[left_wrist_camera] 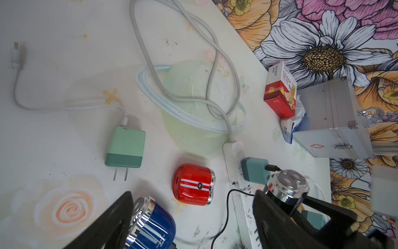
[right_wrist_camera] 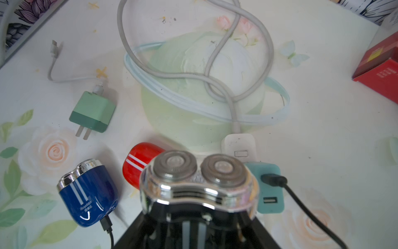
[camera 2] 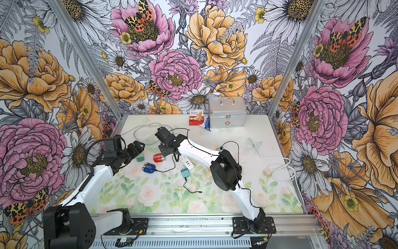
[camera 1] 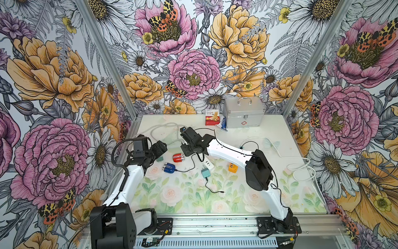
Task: Unplug the electric shaver
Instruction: Place the electric shaver at the center of the board.
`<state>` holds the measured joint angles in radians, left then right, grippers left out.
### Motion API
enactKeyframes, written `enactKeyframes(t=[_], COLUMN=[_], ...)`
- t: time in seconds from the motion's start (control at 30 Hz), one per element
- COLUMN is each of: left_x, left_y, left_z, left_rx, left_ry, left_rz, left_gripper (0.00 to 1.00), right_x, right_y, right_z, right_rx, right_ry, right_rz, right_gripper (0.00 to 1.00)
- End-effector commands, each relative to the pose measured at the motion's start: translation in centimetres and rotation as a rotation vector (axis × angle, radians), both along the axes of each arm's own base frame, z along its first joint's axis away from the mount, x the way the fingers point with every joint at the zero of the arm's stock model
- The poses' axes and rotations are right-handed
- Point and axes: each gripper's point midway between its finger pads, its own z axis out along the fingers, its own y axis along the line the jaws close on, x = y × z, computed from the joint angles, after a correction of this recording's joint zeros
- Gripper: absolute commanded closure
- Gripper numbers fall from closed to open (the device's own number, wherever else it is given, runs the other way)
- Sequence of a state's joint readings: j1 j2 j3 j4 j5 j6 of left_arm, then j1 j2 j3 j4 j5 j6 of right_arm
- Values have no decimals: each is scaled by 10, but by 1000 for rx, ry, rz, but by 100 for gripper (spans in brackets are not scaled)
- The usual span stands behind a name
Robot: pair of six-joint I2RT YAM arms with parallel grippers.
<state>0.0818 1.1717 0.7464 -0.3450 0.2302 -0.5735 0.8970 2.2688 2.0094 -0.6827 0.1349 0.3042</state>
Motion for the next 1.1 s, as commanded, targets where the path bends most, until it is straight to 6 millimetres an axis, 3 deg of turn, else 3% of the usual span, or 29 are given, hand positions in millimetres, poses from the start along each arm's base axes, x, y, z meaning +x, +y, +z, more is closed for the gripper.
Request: enactKeyframes(t=[0.0,0.37,1.07], left_x=[-3,-3,-9], left_y=[-1,-7,-13], left_z=[3,-4,-11], left_rx=[-1,-8,11], left_ry=[-7,17,33], left_rz=[-23,-38,-48], left_gripper=[13,13,13], right_x=[11,17,16], right_y=[5,-3,6], right_z=[1,-37,-77], right_rx=[-8,-88,-108], right_ry=[-45,-29,24], right_rz=[13,3,14], right_gripper=[72,71,69])
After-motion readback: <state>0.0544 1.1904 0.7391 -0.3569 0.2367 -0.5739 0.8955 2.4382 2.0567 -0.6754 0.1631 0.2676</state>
